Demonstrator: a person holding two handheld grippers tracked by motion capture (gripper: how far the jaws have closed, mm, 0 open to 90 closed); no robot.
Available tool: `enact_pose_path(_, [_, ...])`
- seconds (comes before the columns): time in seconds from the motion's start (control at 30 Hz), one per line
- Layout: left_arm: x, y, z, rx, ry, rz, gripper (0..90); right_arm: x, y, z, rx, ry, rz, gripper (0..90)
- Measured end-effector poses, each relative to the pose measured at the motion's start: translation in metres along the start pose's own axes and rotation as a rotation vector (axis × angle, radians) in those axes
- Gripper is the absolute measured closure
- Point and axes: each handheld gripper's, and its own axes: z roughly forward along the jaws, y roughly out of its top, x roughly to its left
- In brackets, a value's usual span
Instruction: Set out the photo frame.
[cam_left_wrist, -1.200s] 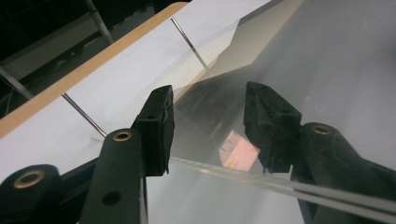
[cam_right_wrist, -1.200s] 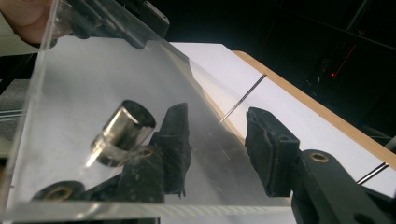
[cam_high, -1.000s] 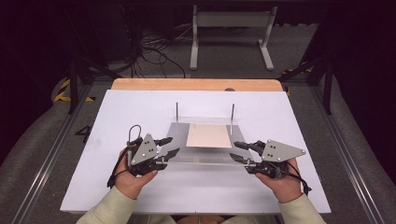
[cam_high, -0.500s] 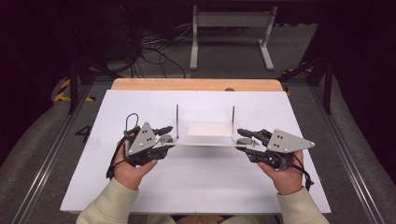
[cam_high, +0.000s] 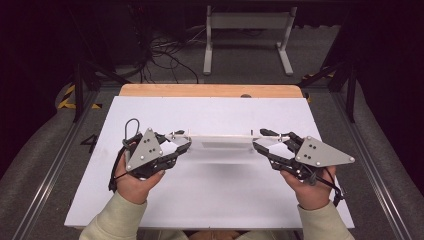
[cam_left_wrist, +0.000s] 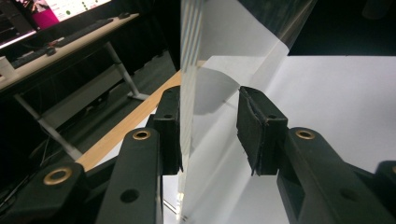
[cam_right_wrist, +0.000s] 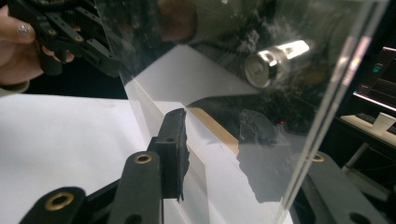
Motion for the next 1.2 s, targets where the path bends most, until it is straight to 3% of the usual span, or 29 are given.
enact_pose_path(0.1, [0.0,0.004,-0.006,0.0,-0.017,-0.019,62.7,0.002,0.006,-0.004,-0.014,0.008,0.024,61.5])
enact_pose_path(0.27, [0.0,0.012,-0.017,-0.012,-0.085,-0.077,63.6,0.006,0.018,-0.014,-0.053,0.021,0.056,62.9])
enact_pose_path(0.43, [-0.001,0.018,-0.028,-0.024,-0.168,-0.145,66.4,0.007,0.026,-0.022,-0.08,0.041,0.128,63.4])
enact_pose_path(0.5, [-0.003,0.019,-0.03,-0.02,-0.178,-0.149,67.3,0.006,0.026,-0.024,-0.089,0.061,0.166,63.3])
enact_pose_path(0.73, [0.0,0.018,-0.027,-0.035,-0.18,-0.172,67.1,0.004,0.024,-0.022,-0.104,0.054,0.196,60.9])
enact_pose_path(0.87, [0.002,0.013,-0.022,-0.065,-0.13,-0.18,63.6,0.001,0.018,-0.016,-0.122,0.031,0.207,57.9])
enact_pose_path(0.97, [0.008,0.006,-0.017,-0.081,-0.112,-0.207,48.1,-0.001,0.011,-0.009,-0.075,0.001,0.192,53.8])
enact_pose_path(1.07, [0.012,-0.002,-0.009,-0.059,-0.109,-0.231,45.1,-0.004,-0.001,0.002,-0.032,0.026,0.228,47.4])
enact_pose_path(1.2, [0.012,-0.007,-0.004,-0.033,-0.075,-0.221,42.1,-0.009,-0.013,0.012,0.002,0.015,0.242,42.6])
